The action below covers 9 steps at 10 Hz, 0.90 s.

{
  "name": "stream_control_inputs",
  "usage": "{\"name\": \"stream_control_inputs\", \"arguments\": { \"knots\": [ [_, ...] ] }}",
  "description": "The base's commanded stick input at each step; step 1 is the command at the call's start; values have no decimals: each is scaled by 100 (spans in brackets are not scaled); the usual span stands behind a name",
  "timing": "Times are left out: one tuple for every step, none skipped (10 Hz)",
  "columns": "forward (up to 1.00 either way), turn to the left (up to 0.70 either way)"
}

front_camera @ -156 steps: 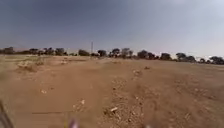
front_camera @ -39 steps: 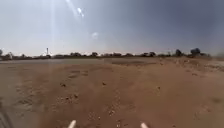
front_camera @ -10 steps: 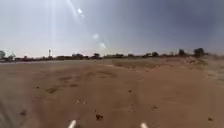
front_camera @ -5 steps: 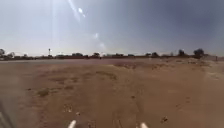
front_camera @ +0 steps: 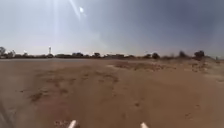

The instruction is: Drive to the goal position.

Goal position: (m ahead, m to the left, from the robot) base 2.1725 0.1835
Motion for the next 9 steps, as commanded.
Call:
{"name": "stream_control_inputs", "arguments": {
  "knots": [
    [50, 0],
    [50, 0],
    [50, 0],
    [50, 0],
    [50, 0],
    [50, 0],
    [50, 0],
    [50, 0],
    [50, 0]
  ]
}}
